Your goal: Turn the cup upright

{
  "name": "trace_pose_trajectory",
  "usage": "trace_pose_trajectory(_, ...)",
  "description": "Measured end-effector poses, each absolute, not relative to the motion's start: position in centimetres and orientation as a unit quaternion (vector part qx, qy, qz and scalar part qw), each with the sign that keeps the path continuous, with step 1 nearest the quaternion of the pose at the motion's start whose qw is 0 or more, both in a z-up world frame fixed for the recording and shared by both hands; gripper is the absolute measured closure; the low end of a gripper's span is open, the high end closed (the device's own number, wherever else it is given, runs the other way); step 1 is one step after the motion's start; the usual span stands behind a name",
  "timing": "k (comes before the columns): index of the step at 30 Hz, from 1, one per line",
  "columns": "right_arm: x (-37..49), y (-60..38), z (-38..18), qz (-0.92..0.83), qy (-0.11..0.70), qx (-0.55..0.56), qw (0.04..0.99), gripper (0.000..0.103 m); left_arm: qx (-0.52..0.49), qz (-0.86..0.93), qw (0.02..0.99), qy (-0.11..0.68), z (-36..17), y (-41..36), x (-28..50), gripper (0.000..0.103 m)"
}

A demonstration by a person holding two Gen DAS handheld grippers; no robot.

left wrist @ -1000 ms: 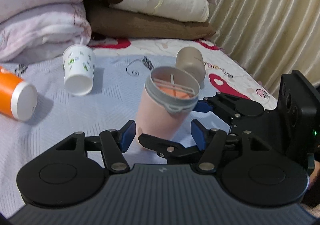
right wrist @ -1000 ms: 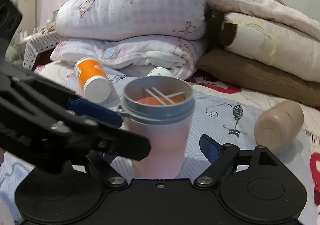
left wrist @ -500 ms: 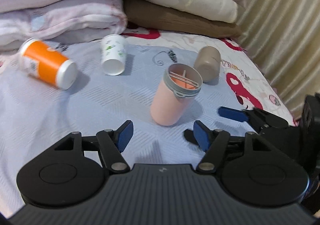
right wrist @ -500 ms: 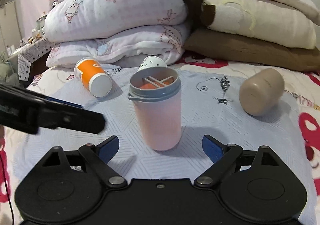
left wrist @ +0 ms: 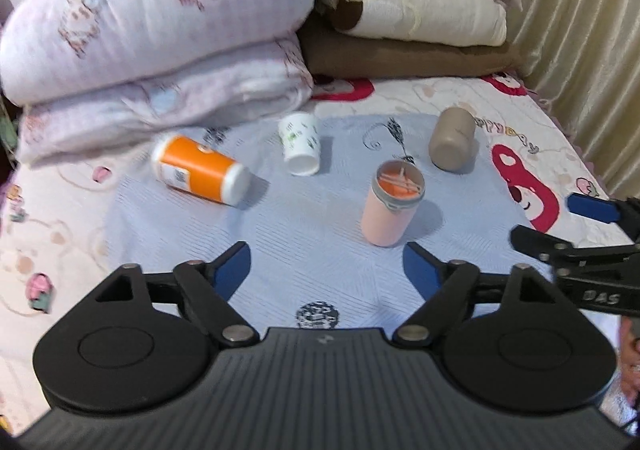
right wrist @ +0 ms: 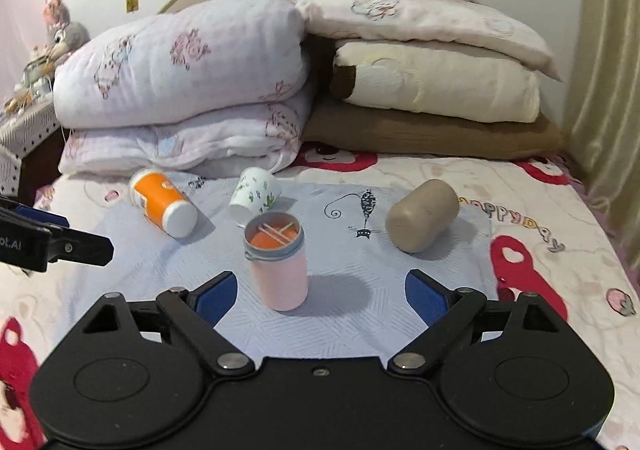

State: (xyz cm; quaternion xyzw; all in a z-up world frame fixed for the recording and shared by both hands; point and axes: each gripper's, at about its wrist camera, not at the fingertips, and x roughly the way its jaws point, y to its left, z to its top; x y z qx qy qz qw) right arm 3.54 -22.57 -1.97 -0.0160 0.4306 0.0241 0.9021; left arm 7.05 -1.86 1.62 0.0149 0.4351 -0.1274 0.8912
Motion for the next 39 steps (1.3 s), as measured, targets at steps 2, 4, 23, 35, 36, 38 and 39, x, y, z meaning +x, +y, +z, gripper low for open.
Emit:
trace_pose_trajectory(2,3.2,-22.7,-0.5,0.017,0.435,-0.010,0.900,0.009,0.029,-0.116,0.890,0.441,2.6,-2.0,6.3,0.012)
trace_pose_trajectory(4,2.9,-22.7,0.8,0.004,0.448,-0.015,0.894,0.009,0.038,-0.124,0.886,0.445,3.5,-2.1,5.4,0.012)
trace_pose_trajectory(23,-0.7,-20.9,5.9,-0.013,0.458,-0.034,0.888,0.009,0.049,-0.029,0.886,0.459,5.8,-1.3,1.6,0.004)
trace_pose_trajectory(35,-0.9,-20.9,5.5,-0.044,0.464,-0.037,0.884,0.009,0.011,-0.013,0.882,0.470,5.1,0.8,1.4,0.004)
trace_pose_trajectory(36,-1.0,-21.0,5.4,-0.046,0.466,-0.036,0.883,0.009,0.008,-0.013,0.882,0.471,5.0,1.0,1.4,0.004)
trace_pose_trajectory(38,-0.9,-21.2,5.2,-0.052,0.469,-0.034,0.881,0.009,0.006,-0.014,0.880,0.474,4.9,1.2,1.3,0.004)
trace_pose_trajectory(39,-1.0,-21.3,5.2,-0.055,0.471,-0.033,0.880,0.009,0.005,-0.015,0.880,0.475,4.8,1.3,1.3,0.004)
